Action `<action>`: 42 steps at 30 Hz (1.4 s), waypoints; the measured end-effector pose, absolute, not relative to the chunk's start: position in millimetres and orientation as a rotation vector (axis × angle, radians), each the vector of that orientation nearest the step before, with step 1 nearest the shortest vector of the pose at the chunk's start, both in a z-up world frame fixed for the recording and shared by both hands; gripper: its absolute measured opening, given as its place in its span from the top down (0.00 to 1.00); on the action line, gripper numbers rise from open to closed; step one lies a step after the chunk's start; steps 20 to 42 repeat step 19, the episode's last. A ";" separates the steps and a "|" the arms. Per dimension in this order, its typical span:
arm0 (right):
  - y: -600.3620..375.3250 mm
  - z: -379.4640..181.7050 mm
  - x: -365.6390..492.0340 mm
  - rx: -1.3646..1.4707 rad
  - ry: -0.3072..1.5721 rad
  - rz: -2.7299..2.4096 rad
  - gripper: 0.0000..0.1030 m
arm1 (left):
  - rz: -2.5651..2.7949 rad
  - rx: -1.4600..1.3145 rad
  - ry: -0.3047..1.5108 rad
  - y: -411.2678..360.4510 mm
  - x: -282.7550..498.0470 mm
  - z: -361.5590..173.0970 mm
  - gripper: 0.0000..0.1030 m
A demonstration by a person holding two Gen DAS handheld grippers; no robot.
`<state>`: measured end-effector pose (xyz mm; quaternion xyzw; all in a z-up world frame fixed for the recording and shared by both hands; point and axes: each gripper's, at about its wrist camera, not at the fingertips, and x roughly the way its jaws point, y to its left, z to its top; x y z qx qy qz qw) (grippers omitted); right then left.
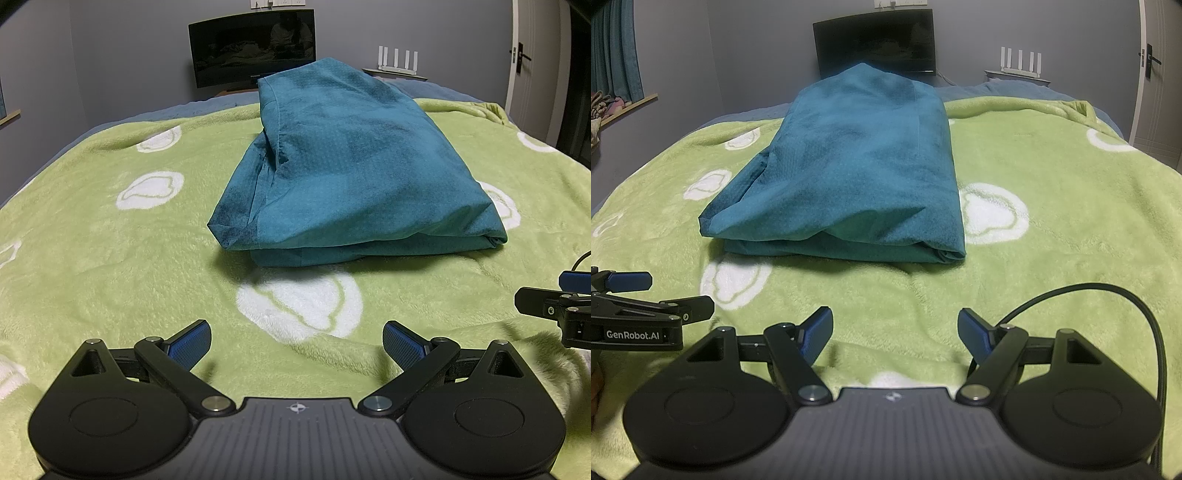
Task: Fold large clothes
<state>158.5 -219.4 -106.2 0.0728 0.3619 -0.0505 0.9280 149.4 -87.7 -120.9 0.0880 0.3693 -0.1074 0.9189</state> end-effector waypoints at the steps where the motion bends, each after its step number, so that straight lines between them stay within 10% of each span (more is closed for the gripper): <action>1: -219.3 -106.2 158.5 0.149 0.742 -0.104 0.27 | -0.221 0.181 0.759 -88.0 149.2 -121.0 0.02; 42: -219.5 -105.8 158.0 0.149 0.742 -0.103 0.27 | -0.220 0.187 0.753 -86.9 150.4 -120.7 0.09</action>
